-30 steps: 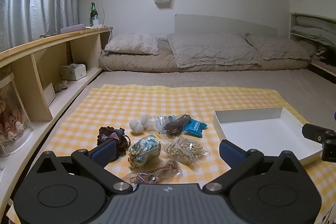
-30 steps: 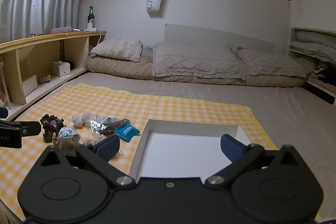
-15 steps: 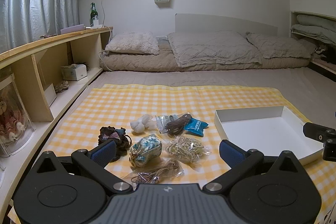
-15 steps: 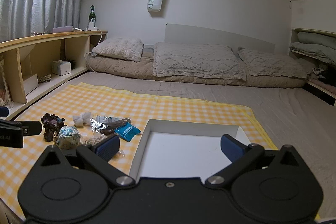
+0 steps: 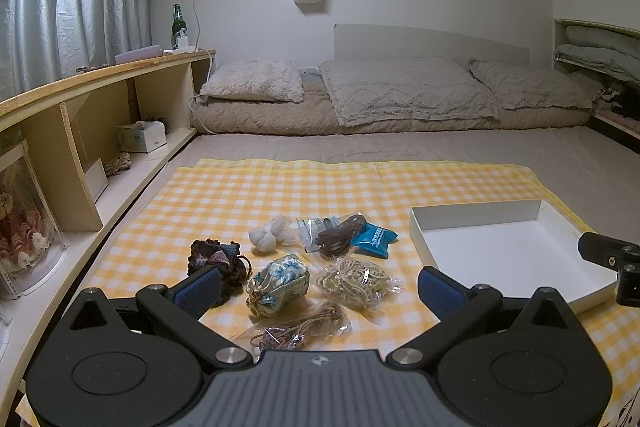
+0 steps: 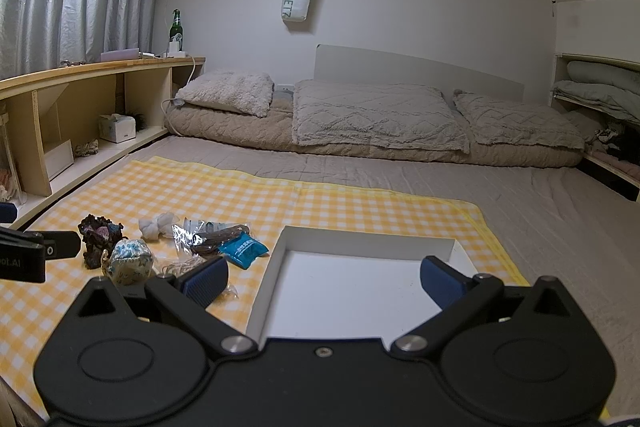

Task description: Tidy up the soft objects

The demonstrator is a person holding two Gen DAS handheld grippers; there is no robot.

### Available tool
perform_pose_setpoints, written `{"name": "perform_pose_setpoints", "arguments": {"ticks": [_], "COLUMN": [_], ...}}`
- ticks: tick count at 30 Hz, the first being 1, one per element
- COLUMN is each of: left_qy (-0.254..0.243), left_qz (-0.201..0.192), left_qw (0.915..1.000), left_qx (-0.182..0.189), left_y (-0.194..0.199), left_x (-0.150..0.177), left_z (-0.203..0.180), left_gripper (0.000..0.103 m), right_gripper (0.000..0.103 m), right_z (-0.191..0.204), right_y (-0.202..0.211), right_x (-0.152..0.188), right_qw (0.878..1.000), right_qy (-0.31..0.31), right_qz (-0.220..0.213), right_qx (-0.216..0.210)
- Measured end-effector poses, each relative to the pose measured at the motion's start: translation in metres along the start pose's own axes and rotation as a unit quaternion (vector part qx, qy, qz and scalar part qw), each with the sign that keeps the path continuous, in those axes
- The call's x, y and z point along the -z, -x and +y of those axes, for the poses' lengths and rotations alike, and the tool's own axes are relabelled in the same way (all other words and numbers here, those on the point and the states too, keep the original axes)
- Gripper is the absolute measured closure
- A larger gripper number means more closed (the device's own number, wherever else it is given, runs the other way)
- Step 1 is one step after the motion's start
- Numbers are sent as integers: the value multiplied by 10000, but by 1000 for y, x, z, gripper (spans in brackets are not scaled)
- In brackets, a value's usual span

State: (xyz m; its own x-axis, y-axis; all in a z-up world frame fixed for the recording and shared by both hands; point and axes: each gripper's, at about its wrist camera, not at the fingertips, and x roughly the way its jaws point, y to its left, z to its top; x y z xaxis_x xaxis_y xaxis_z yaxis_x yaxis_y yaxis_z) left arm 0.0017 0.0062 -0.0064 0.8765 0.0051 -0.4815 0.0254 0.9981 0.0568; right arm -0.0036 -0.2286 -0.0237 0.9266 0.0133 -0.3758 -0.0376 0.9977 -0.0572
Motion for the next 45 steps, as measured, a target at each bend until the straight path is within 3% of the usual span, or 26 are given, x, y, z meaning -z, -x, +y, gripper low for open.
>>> {"name": "perform_pose_setpoints", "arguments": {"ticks": [45], "left_qy": [-37], "left_qz": [32], "left_qw": [10000], "left_qx": [-13], "left_y": [-2], "left_x": [4], "left_z": [0], "left_gripper": [0], "right_gripper": [0], "right_z": [0], "right_y": [-1], "right_x": [0], "right_qw": [10000], "right_qy": [11], "right_qz": [21], "right_qx": [2]}}
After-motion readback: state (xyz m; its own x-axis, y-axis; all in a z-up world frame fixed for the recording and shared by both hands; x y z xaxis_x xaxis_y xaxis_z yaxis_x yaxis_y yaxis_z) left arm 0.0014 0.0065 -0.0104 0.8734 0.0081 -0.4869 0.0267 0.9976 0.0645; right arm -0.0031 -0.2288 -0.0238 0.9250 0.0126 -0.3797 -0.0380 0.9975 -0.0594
